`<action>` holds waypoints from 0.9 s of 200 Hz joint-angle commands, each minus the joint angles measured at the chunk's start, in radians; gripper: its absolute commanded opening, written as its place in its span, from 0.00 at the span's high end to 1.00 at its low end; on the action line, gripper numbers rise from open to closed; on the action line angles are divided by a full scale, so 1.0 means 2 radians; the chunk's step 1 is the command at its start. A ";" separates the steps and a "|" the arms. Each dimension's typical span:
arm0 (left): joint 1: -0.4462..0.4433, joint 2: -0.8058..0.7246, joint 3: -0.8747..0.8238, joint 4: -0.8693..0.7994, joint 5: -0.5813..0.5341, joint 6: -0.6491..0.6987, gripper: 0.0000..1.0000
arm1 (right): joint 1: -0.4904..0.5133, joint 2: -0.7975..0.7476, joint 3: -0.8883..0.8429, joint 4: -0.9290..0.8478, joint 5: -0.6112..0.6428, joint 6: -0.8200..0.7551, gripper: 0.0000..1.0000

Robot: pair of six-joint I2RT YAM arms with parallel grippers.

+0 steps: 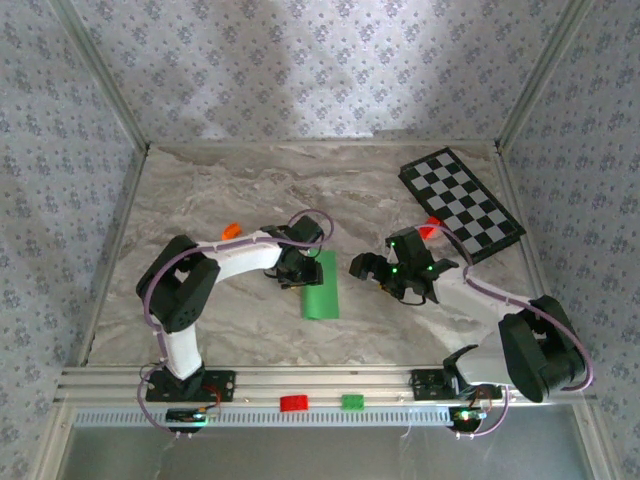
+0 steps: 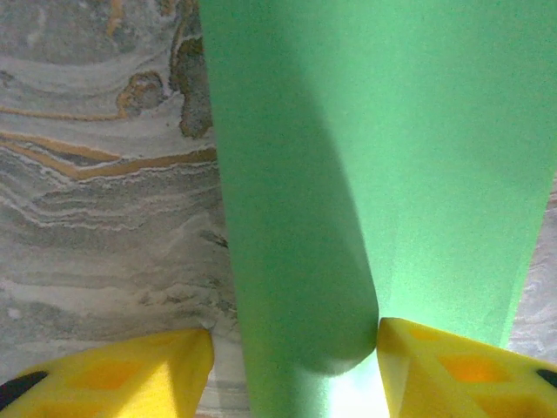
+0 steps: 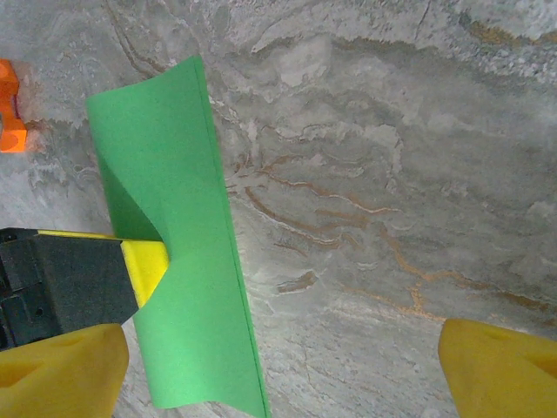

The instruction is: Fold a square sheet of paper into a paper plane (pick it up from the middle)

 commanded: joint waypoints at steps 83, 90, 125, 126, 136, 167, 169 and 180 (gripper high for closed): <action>-0.001 0.045 -0.021 0.043 -0.004 0.000 0.43 | 0.010 0.004 0.024 -0.016 0.014 -0.010 0.05; -0.001 0.044 -0.021 0.043 -0.004 0.001 0.43 | 0.011 0.002 0.023 -0.016 0.017 -0.010 0.05; -0.002 0.047 -0.017 0.042 -0.004 0.005 0.43 | 0.013 0.001 0.018 -0.013 0.023 -0.005 0.06; -0.002 0.047 -0.017 0.042 -0.004 0.005 0.43 | 0.012 0.001 0.018 -0.013 0.023 -0.005 0.05; -0.002 0.047 -0.016 0.042 -0.003 0.006 0.43 | 0.013 0.001 0.018 -0.015 0.022 -0.007 0.05; -0.001 0.047 -0.018 0.041 -0.003 0.006 0.43 | 0.013 -0.004 0.015 -0.017 0.028 -0.007 0.05; -0.001 0.047 -0.018 0.042 -0.004 0.005 0.43 | 0.013 -0.004 0.015 -0.016 0.028 -0.007 0.05; -0.001 0.047 -0.017 0.041 -0.004 0.005 0.43 | 0.012 -0.005 0.014 -0.016 0.030 -0.007 0.05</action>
